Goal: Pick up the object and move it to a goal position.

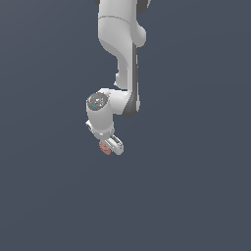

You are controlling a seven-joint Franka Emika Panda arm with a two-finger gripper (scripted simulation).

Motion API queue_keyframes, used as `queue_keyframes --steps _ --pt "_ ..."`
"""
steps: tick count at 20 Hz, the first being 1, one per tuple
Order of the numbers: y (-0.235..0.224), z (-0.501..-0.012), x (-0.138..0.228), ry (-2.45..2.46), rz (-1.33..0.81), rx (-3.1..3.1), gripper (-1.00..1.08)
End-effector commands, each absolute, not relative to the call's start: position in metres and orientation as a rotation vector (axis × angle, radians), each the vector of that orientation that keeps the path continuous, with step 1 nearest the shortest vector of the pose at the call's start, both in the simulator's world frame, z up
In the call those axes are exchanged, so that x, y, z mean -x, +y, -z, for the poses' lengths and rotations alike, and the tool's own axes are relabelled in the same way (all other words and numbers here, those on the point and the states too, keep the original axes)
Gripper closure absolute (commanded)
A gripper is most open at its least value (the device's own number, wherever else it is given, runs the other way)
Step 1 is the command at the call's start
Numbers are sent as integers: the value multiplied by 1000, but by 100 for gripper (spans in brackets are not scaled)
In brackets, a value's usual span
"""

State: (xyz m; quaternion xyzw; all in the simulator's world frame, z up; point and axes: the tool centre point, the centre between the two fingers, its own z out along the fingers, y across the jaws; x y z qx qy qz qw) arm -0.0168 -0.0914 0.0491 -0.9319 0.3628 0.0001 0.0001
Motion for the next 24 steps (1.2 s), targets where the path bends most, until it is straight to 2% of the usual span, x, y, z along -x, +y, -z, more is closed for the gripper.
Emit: queue_keyframes --steps 1,9,24 --pt "-93 -58 16 1140 2 2927 108" --pt "-104 -114 11 1141 1 2927 108" --pt "-136 -275 -5 1143 1 2927 108"
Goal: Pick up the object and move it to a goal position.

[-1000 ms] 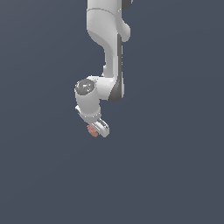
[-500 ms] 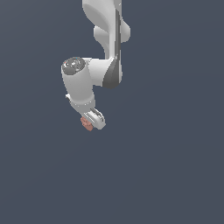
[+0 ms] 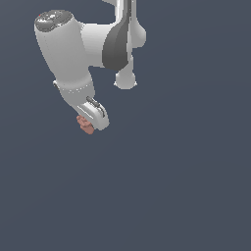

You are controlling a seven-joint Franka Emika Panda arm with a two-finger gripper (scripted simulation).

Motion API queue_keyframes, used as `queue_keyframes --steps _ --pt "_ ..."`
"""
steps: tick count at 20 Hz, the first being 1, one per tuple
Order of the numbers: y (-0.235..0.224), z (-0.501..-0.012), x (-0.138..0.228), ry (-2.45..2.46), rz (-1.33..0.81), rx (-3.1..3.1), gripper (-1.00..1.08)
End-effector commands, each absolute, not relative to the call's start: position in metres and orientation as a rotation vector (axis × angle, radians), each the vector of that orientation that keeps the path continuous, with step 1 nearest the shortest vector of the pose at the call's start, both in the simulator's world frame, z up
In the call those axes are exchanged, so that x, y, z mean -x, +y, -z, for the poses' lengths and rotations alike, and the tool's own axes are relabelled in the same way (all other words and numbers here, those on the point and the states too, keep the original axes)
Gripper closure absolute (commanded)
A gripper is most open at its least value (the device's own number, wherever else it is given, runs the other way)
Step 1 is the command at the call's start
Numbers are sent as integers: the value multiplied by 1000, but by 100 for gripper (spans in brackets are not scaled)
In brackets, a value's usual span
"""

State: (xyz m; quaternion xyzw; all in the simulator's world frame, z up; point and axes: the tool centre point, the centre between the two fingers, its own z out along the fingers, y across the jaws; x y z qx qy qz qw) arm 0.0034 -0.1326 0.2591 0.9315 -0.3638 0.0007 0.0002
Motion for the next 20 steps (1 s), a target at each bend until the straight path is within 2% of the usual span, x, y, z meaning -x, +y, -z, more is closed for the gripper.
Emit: queue_keyframes --steps 1,10,20 --pt "-138 -285 -6 -1142 -1 -2926 108" --pt "-149 -346 -15 -1141 0 -2927 108" --pt "-153 -365 -19 -1140 0 -2927 108"
